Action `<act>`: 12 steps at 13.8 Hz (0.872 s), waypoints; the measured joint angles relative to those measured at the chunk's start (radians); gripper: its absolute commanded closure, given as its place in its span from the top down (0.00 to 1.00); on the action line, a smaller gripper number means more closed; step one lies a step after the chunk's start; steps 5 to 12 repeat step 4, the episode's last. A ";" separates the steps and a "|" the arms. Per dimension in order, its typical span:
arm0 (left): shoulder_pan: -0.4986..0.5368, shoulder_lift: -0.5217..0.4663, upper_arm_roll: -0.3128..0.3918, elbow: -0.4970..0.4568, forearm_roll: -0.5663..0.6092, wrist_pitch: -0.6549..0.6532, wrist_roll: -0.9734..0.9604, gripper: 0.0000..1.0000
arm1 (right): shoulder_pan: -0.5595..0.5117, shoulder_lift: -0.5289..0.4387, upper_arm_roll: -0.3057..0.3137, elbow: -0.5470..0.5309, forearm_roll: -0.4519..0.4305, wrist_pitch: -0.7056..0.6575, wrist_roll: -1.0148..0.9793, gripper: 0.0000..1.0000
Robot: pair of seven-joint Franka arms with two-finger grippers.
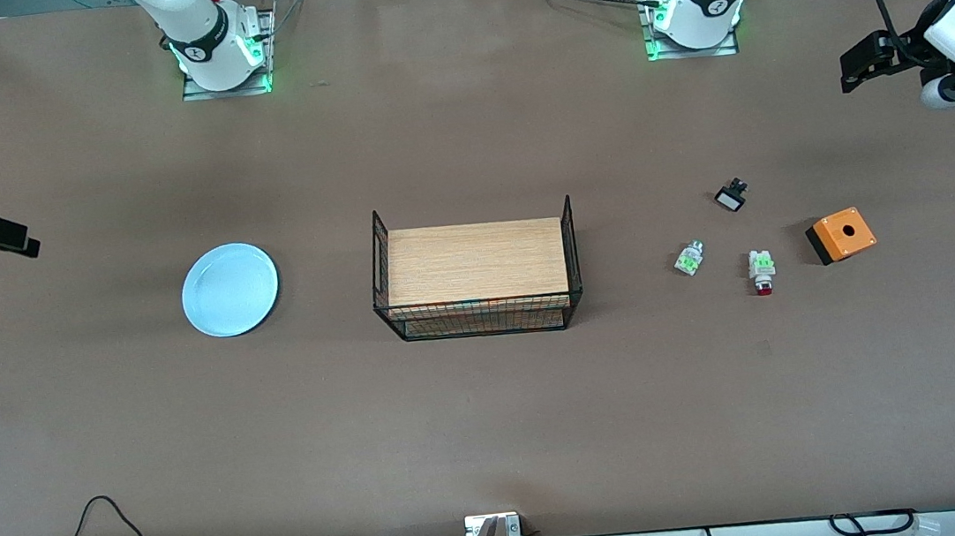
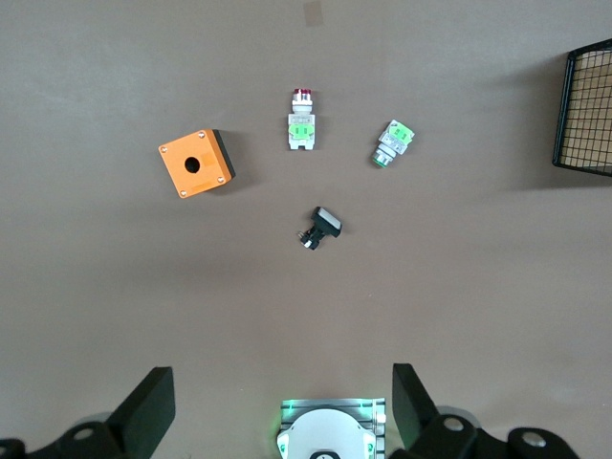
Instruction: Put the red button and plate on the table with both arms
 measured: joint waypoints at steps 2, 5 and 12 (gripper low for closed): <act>-0.001 0.000 -0.002 0.000 0.000 0.000 0.000 1.00 | 0.000 -0.035 0.003 -0.029 0.000 0.000 -0.006 1.00; -0.001 0.000 -0.002 0.000 0.000 0.001 0.000 1.00 | 0.001 -0.055 0.007 -0.043 0.000 -0.001 -0.007 1.00; -0.001 0.000 -0.002 0.000 0.000 0.001 0.000 1.00 | 0.001 -0.055 0.007 -0.043 0.000 -0.001 -0.007 1.00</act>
